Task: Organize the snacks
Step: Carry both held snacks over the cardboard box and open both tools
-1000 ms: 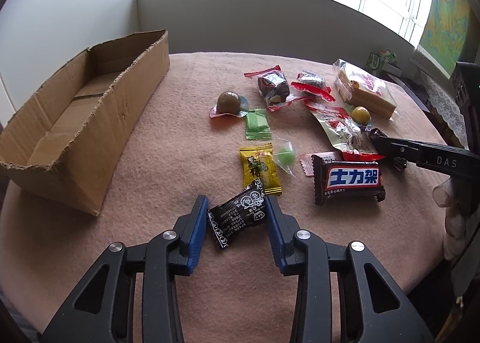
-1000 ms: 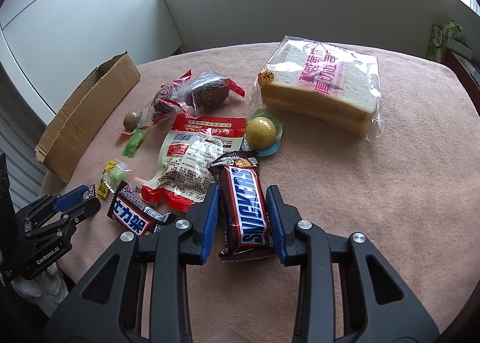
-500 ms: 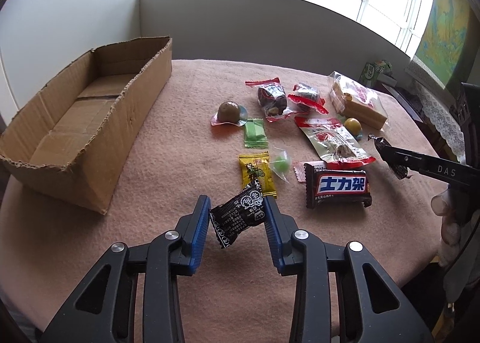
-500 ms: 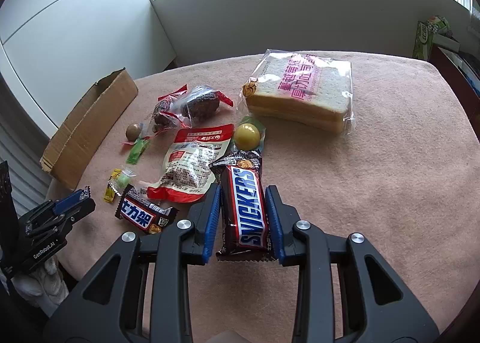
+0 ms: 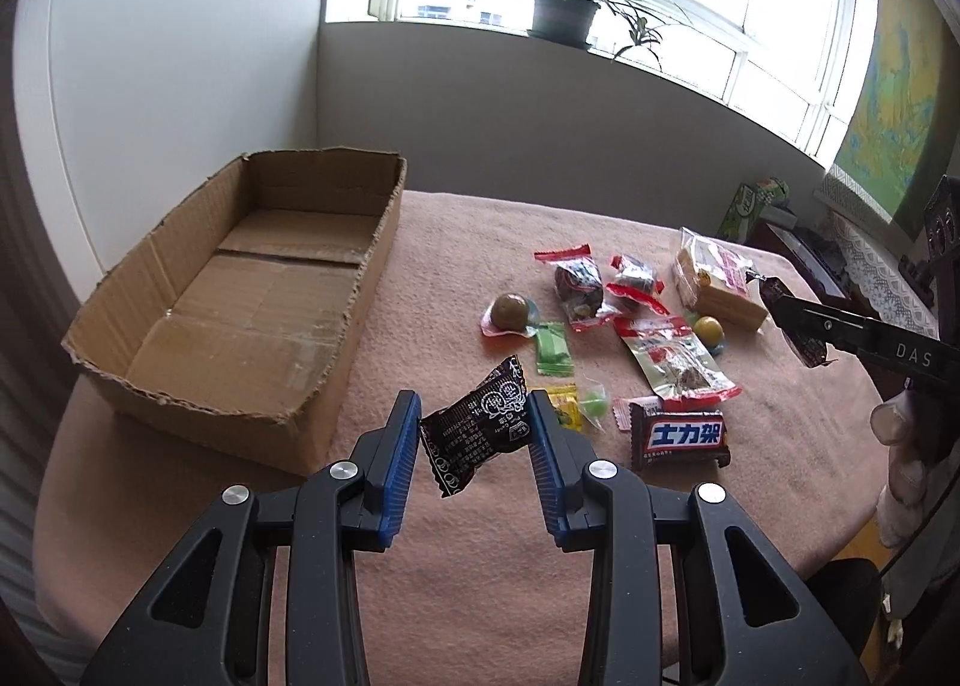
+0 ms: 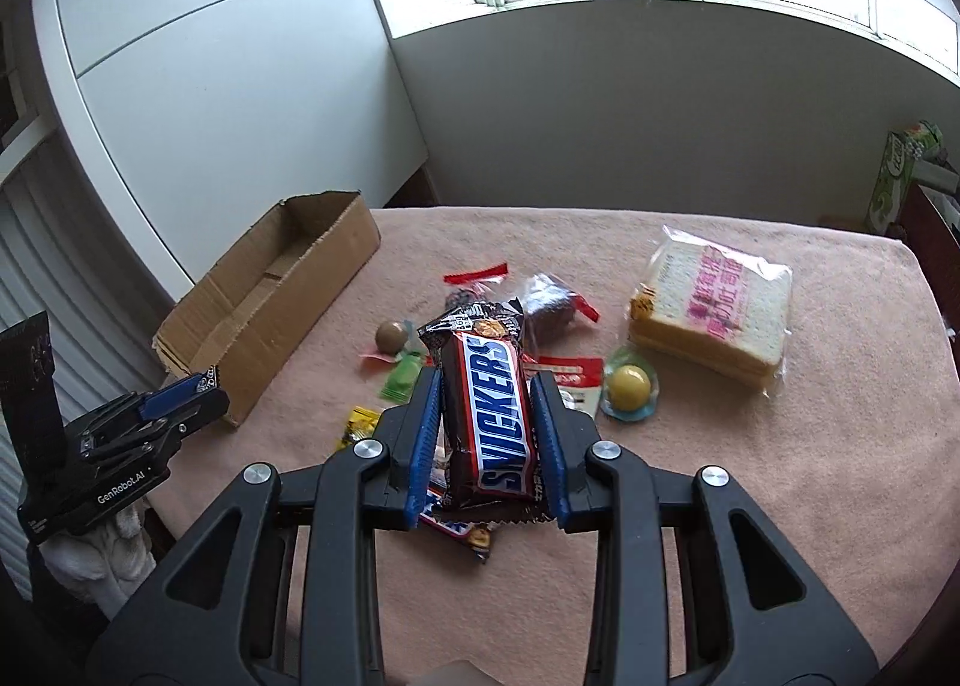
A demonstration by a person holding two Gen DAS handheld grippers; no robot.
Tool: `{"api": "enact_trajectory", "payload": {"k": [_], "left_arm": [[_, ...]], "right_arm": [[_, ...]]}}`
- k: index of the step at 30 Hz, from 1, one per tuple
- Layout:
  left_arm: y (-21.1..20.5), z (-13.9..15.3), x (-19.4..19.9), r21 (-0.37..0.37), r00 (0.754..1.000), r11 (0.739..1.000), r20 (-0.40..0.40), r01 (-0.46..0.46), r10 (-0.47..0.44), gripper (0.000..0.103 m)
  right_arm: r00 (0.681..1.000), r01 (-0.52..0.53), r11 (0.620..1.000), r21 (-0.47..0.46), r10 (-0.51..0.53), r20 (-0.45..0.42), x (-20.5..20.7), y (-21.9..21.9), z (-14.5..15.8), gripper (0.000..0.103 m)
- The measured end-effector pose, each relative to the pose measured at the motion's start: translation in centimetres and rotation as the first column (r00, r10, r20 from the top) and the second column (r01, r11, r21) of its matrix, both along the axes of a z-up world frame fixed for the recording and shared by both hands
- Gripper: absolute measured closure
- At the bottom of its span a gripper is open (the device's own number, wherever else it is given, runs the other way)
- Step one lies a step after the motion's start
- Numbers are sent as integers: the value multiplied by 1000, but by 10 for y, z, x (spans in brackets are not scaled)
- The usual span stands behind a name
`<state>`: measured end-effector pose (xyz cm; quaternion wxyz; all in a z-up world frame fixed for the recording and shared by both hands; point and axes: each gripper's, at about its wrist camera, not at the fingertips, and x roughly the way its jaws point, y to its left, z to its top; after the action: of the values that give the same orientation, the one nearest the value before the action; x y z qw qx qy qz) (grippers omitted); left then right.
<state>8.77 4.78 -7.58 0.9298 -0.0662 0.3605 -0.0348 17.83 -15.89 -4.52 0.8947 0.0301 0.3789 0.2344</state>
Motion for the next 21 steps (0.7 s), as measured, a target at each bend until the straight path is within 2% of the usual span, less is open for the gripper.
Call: {"api": "enact_trajectory", "payload": {"k": [9, 17, 21], "left_arm": [[59, 18, 7, 20, 993, 994, 52, -108, 107, 69], [105, 13, 23, 17, 981, 981, 40, -192, 191, 69], [121, 9, 30, 12, 976, 977, 32, -214, 214, 69]], "right_arm": [[991, -122, 992, -5, 122, 54, 20, 94, 22, 71], [977, -210, 977, -40, 212, 33, 42, 181, 10, 71], [967, -253, 966, -49, 254, 9, 47, 210, 0, 71]]}}
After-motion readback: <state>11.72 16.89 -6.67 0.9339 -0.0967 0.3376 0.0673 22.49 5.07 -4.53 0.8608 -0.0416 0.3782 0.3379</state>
